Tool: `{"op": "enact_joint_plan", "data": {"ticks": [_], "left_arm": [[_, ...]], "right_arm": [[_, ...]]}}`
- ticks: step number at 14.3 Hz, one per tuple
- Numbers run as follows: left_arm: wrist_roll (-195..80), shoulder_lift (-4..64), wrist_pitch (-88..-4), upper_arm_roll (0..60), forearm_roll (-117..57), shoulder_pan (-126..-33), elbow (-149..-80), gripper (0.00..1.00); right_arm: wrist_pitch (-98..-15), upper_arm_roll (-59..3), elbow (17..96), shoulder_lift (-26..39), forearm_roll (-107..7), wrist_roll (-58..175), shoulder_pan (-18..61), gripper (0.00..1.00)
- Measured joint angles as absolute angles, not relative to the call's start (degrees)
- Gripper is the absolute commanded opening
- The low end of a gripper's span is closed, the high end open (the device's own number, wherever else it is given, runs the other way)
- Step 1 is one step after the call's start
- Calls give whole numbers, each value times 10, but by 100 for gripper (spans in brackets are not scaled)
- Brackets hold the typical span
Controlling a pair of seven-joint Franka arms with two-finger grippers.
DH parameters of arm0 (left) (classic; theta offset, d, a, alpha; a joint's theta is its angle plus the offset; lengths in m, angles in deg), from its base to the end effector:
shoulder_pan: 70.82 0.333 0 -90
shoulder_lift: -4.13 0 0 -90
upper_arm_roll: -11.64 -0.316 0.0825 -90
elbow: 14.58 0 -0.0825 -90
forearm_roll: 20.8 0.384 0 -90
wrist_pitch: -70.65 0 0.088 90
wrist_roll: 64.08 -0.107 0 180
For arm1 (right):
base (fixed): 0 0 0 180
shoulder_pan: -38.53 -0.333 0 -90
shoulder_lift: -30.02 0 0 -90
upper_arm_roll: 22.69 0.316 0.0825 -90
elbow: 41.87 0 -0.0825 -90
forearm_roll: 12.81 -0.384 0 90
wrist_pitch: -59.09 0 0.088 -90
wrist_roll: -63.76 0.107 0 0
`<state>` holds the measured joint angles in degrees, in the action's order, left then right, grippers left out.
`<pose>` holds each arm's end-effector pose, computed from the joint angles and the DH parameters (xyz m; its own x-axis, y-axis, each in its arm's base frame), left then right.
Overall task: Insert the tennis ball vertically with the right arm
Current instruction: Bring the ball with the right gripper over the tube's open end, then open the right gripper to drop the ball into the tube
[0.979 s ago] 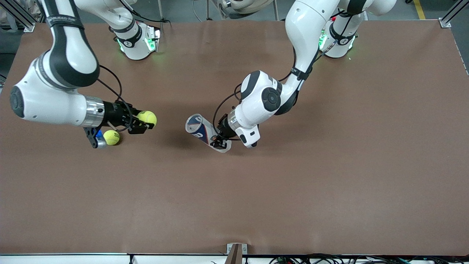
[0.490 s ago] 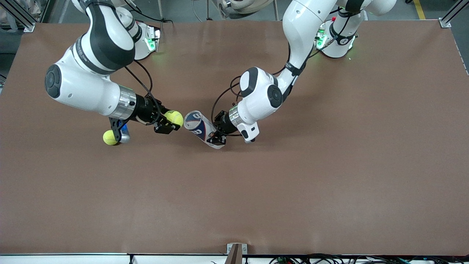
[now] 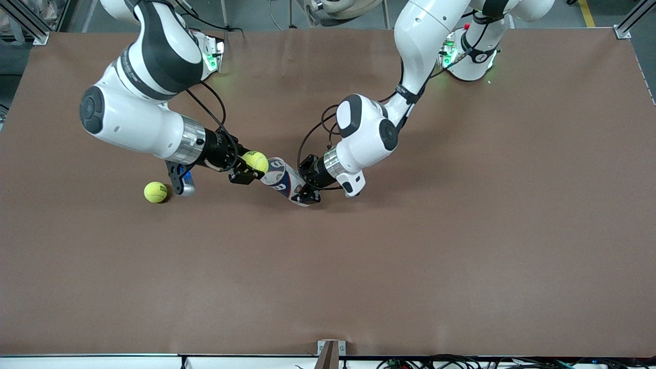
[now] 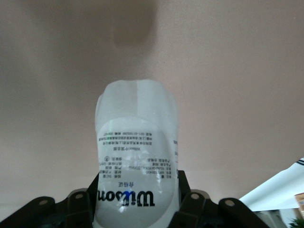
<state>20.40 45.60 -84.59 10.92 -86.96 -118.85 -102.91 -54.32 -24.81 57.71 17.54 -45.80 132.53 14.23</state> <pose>0.5180 -0.5167 0.2581 0.0021 0.7199 -0.6941 0.9927 0.0819 0.0880 0.5698 0.2712 0.4603 0.4775 -0.7382 -0.4764 -0.8713 -0.4677 -0.1487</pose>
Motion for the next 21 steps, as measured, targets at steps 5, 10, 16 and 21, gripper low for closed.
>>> {"op": "enact_joint_plan", "data": {"ticks": [5, 10, 16, 21], "left_arm": [[201, 456, -870, 111, -910, -1189, -1033, 61], [192, 456, -875, 113, -920, -1189, -1037, 61], [192, 456, -876, 114, -921, -1189, -1039, 61], [192, 456, -876, 115, -921, -1190, -1039, 61]], "right_arm": [[-557, -248, 577, 151, -442, 1325, 130, 0], [-578, -248, 577, 146, -441, 1326, 121, 1], [-585, -248, 577, 142, -441, 1328, 114, 11], [-600, -248, 577, 138, -441, 1329, 108, 91]]}}
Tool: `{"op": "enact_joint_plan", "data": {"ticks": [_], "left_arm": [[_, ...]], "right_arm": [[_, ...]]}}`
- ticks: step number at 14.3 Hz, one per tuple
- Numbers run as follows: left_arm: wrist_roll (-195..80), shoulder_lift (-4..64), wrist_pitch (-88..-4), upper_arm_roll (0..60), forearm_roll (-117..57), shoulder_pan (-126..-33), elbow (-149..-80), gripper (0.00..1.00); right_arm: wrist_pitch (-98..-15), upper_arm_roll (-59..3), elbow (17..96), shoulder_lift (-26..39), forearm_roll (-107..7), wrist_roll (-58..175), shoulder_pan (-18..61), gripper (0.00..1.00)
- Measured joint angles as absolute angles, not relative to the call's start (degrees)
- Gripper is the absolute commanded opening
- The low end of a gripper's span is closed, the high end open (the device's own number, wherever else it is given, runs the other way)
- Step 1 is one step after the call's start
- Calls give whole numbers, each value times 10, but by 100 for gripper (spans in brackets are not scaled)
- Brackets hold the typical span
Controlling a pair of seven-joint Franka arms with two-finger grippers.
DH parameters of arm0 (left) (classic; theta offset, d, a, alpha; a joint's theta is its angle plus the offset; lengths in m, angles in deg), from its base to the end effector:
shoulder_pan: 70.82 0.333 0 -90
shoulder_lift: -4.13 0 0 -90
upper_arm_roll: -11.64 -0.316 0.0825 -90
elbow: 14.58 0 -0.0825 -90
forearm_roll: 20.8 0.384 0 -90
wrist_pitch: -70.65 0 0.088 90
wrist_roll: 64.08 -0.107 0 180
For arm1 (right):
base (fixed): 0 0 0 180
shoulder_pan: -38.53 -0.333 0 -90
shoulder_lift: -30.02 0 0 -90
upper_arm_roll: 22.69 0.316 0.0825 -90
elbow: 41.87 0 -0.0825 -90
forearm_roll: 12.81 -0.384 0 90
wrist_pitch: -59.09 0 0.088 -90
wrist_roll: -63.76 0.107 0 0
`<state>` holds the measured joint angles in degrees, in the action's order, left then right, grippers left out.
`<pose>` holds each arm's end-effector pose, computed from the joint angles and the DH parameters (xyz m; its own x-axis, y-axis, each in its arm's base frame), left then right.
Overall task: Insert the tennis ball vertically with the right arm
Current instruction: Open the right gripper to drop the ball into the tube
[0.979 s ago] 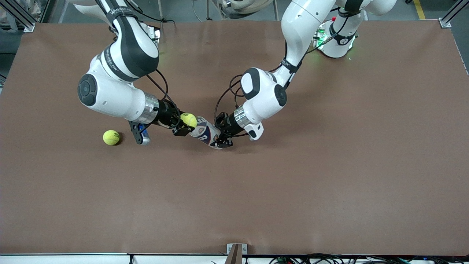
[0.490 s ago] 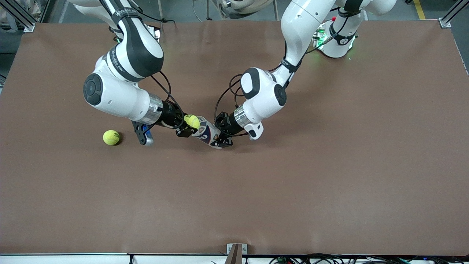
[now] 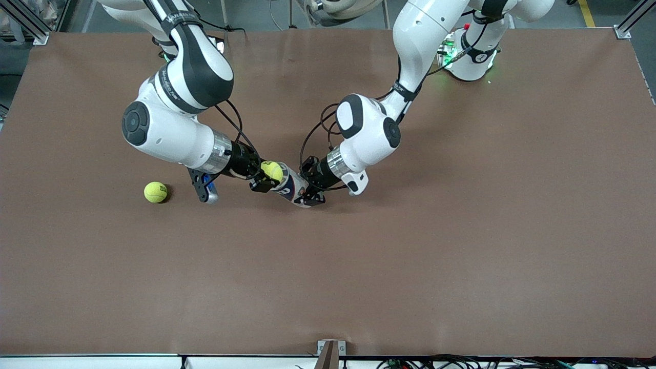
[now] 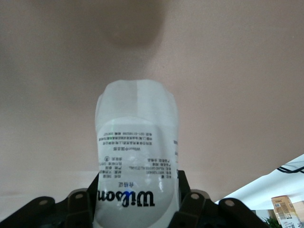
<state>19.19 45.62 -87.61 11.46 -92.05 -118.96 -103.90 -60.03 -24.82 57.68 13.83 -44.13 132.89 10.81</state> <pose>0.5145 -0.5116 0.2506 -0.0590 0.6989 -0.7128 0.9856 0.1543 0.0698 0.5708 0.3047 0.4259 0.5074 -0.7467 -0.4300 -0.8570 -0.4893 -0.1617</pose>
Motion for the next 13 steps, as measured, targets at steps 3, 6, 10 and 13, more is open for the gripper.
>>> {"op": "enact_joint_plan", "data": {"ticks": [3, 6, 10, 13], "left_arm": [[192, 456, -876, 115, -921, -1190, -1039, 61], [192, 456, -876, 115, -921, -1190, -1043, 61], [192, 456, -877, 115, -921, -1190, -1044, 61], [192, 456, -877, 115, -921, -1190, -1045, 61]], "right_arm": [[-604, -248, 576, 135, -441, 1329, 104, 100], [-605, -248, 573, 135, -441, 1329, 102, 100], [-602, -258, 557, 135, -429, 1320, 107, 100], [-545, -265, 552, 134, -383, 1225, 154, 100]]}}
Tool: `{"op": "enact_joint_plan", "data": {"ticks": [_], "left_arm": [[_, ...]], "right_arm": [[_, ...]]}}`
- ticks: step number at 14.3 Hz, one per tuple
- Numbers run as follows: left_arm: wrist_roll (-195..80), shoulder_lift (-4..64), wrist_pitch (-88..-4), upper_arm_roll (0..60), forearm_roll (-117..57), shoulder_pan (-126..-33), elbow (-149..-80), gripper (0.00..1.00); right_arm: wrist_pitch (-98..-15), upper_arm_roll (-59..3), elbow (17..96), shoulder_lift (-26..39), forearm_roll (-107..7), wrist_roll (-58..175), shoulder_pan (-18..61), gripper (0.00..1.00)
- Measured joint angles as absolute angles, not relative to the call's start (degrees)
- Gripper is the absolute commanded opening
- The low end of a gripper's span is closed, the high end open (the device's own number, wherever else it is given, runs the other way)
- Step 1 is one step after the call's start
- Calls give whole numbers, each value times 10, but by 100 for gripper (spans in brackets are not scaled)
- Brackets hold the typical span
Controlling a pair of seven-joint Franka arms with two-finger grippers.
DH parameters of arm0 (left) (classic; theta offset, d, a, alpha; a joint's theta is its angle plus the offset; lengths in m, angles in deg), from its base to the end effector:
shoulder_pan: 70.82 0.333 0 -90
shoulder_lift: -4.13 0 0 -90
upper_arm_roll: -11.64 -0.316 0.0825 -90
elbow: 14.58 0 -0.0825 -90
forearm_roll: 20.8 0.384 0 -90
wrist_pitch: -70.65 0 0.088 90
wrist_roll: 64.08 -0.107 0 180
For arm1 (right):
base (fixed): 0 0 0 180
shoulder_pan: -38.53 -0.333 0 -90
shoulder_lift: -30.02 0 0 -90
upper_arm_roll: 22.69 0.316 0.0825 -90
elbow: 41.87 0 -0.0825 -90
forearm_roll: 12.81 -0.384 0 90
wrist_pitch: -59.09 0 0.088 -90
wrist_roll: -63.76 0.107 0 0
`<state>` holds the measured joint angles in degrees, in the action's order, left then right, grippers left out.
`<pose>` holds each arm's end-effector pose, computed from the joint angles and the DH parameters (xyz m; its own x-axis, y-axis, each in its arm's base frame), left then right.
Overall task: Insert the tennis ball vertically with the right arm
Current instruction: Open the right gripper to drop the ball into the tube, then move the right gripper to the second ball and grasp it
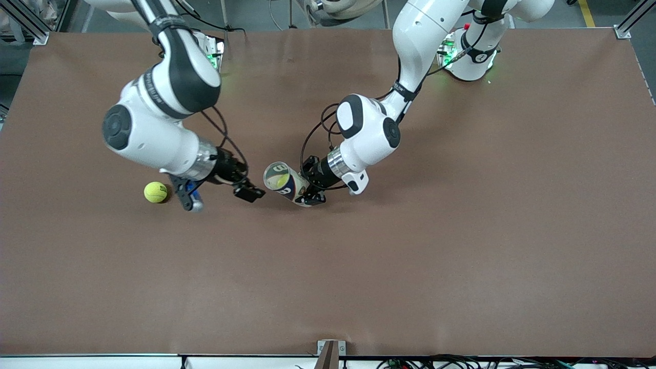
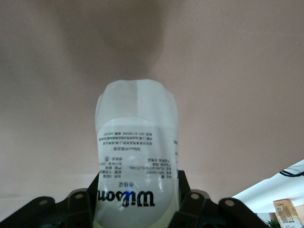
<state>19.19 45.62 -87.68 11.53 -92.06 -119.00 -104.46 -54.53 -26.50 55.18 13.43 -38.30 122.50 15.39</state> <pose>0.5120 -0.5104 0.2462 -0.0631 0.7038 -0.7076 0.9861 0.1532 0.0645 0.5979 0.2423 0.4323 0.6322 -0.6967 -0.3391 -0.7694 -0.6162 -0.1682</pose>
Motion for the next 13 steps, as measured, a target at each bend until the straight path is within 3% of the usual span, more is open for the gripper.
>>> {"op": "enact_joint_plan", "data": {"ticks": [5, 10, 13], "left_arm": [[192, 456, -877, 115, -921, -1190, -1045, 63], [192, 456, -878, 116, -921, -1190, -1045, 68], [192, 456, -878, 116, -921, -1190, -1045, 68]], "right_arm": [[-530, -271, 576, 126, -256, 978, 283, 100], [-699, -272, 681, 105, -233, 671, 429, 100], [-780, -271, 744, 94, -233, 593, 459, 100]]}}
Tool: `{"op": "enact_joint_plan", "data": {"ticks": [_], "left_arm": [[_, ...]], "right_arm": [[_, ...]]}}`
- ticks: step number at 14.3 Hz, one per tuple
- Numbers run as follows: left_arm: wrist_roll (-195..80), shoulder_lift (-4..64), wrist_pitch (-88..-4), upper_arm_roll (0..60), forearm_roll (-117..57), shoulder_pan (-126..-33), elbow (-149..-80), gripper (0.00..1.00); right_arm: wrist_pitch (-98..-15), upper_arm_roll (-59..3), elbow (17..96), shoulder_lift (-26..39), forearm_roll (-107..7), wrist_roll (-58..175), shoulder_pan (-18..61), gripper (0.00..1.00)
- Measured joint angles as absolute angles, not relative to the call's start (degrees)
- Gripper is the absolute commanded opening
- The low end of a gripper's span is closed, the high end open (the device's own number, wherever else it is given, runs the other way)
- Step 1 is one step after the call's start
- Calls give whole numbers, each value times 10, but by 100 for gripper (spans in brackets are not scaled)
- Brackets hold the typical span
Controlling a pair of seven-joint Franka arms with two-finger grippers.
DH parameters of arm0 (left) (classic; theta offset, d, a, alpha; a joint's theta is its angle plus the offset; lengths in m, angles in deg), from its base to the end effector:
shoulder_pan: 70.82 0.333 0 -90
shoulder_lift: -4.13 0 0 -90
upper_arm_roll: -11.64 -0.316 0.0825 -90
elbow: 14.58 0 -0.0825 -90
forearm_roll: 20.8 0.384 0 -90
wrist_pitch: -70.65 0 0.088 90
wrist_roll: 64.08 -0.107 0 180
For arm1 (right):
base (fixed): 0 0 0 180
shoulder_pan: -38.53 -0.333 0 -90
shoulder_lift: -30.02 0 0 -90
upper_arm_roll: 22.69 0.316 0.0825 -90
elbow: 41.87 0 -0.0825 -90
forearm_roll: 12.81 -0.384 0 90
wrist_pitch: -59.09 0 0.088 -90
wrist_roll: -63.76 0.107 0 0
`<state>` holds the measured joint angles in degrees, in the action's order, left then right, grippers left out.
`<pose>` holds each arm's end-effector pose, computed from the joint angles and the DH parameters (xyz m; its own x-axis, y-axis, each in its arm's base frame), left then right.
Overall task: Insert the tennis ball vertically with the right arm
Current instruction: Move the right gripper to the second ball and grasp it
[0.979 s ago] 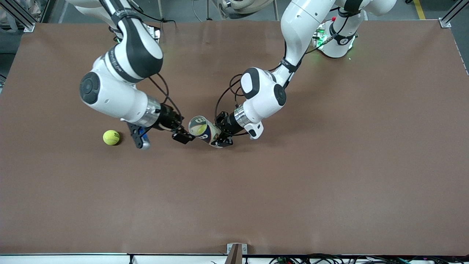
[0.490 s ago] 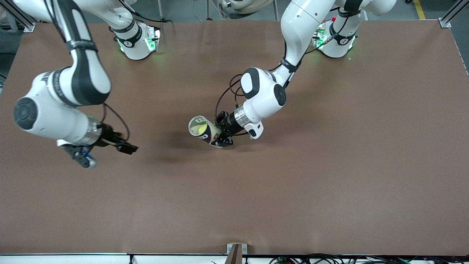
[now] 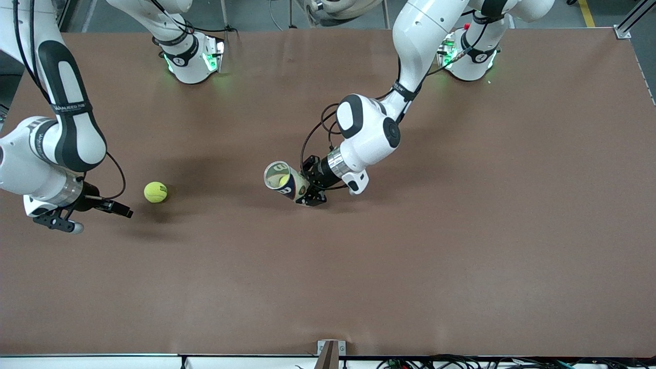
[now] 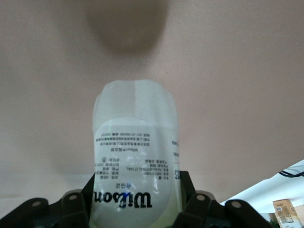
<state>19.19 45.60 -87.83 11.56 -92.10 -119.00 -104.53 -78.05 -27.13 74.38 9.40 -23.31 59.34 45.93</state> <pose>0.5118 -0.5102 0.2460 -0.0641 0.7041 -0.7072 0.9857 0.1551 0.0651 0.5877 -0.1204 0.2699 0.9666 -0.2560 0.0085 -0.2540 -0.9623 -0.0975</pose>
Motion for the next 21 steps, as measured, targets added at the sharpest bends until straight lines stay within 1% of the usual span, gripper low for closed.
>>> {"op": "enact_joint_plan", "data": {"ticks": [3, 5, 10, 14, 18, 19, 20, 21], "left_arm": [[192, 456, -879, 116, -921, -1190, -1045, 68], [192, 456, -879, 116, -921, -1190, -1045, 68], [192, 456, -879, 116, -921, -1190, -1045, 70], [194, 455, -883, 116, -932, -1190, -1045, 68], [194, 455, -910, 116, -965, -1190, -1044, 68], [194, 455, -912, 116, -973, -1190, -1044, 68], [193, 455, -916, 116, -979, -1190, -1044, 68], [193, 455, -920, 116, -981, -1191, -1044, 68]], "right_arm": [[-855, -260, 820, 95, -233, 589, 453, 100], [-877, -255, 851, 96, -233, 590, 445, 100], [-878, -253, 868, 100, -234, 590, 439, 100], [-877, -253, 869, 100, -234, 590, 439, 97], [-868, -253, 872, 100, -234, 590, 439, 94], [-859, -253, 873, 100, -234, 590, 439, 90], [-848, -253, 874, 100, -234, 590, 439, 83], [-837, -253, 875, 100, -234, 590, 439, 64]]}}
